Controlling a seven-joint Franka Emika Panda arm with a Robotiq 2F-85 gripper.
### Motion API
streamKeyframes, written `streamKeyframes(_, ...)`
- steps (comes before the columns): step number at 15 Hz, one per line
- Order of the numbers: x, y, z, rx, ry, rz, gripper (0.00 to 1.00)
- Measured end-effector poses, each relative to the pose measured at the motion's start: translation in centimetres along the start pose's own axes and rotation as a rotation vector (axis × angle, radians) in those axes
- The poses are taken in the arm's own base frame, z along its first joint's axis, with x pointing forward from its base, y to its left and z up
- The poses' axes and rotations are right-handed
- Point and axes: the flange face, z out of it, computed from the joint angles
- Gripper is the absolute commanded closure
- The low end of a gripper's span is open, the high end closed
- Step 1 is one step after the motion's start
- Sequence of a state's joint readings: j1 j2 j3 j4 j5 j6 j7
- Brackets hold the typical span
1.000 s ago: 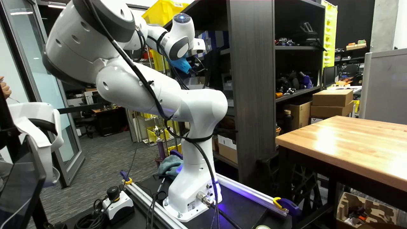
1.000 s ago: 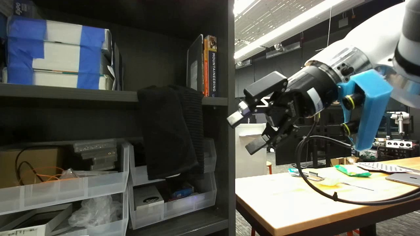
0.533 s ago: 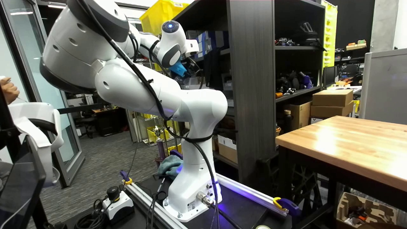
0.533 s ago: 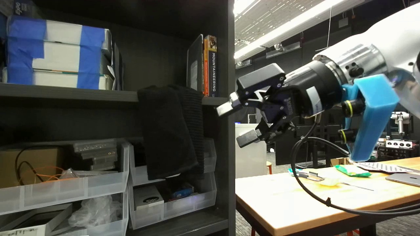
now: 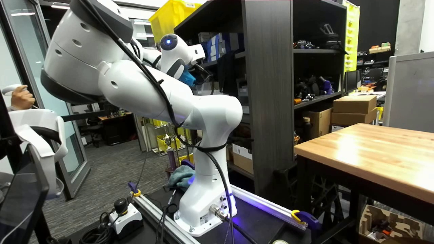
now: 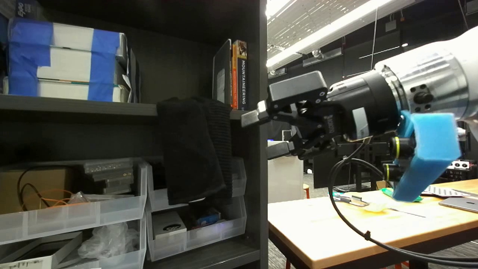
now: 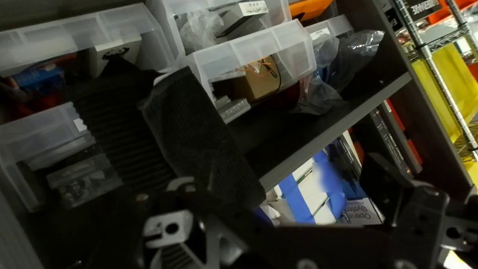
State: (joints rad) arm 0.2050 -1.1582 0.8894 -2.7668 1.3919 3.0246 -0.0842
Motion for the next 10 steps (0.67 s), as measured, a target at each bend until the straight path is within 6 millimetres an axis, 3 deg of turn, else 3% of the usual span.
streamKeyframes(4, -0.5, -0.1, 1.1, -0.042, 0.065, -0.06, 0.0)
streamKeyframes(10, -2.2, -0.8, 4.4, -0.102, 0.064, -0.112, 0.0)
